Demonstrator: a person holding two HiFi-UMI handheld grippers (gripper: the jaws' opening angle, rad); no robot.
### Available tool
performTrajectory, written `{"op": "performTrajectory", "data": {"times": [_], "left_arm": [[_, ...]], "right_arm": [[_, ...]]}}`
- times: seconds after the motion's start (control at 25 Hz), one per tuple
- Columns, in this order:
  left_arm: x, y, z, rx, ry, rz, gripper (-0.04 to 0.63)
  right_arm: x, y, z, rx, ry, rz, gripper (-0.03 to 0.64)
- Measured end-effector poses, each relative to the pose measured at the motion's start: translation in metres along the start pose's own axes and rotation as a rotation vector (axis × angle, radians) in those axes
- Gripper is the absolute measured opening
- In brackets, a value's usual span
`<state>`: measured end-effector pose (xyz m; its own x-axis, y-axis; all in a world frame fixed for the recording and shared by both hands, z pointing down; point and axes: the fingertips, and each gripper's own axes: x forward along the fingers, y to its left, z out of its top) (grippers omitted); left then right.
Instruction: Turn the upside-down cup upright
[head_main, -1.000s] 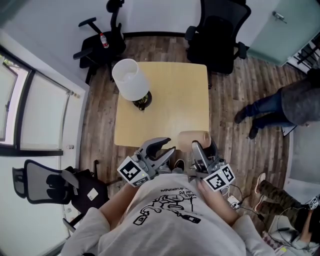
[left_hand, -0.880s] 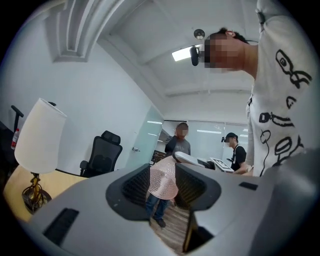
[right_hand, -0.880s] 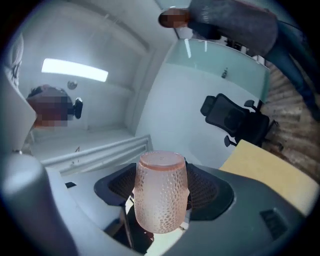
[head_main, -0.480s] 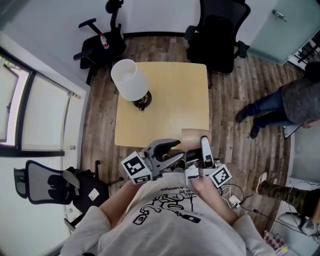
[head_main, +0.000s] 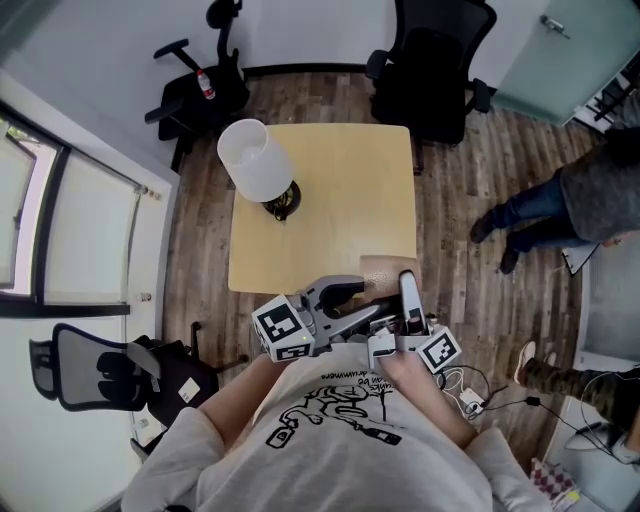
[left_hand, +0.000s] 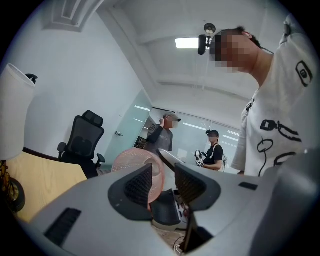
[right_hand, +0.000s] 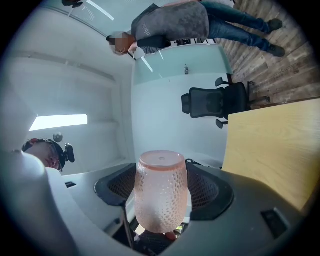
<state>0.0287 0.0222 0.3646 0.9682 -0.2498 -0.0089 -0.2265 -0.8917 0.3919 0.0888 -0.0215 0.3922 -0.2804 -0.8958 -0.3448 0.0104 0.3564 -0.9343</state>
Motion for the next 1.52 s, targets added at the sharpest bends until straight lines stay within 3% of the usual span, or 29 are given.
{"op": "performTrajectory", "data": {"times": [0.44,0.8,1.0,1.28,1.36,1.52], "left_arm": [[0.005,-0.002,0.006,-0.044,0.004,-0.04,0.035],[0.004,-0.005,0.009,-0.088,-0.01,-0.094,0.021],[0.0,-0.004,0.012,-0.089,-0.015,-0.103,0.02],[-0.01,0.004,0.015,-0.08,-0.019,-0.088,0.02],[-0.015,0.007,0.017,-0.077,-0.02,-0.08,0.02],[-0.021,0.014,0.017,-0.071,-0.013,-0.064,0.02]], "right_arm": [[0.002,0.008,0.004,-0.011,-0.014,0.055,0.321],[0.004,0.016,0.002,-0.035,0.0,0.108,0.322],[0.006,0.024,0.004,-0.133,0.043,0.118,0.324],[0.005,0.037,0.021,-0.464,0.134,0.08,0.324],[0.007,0.044,0.015,-0.645,0.22,0.08,0.324],[0.009,0.054,-0.018,-1.151,0.489,0.127,0.324]]}}
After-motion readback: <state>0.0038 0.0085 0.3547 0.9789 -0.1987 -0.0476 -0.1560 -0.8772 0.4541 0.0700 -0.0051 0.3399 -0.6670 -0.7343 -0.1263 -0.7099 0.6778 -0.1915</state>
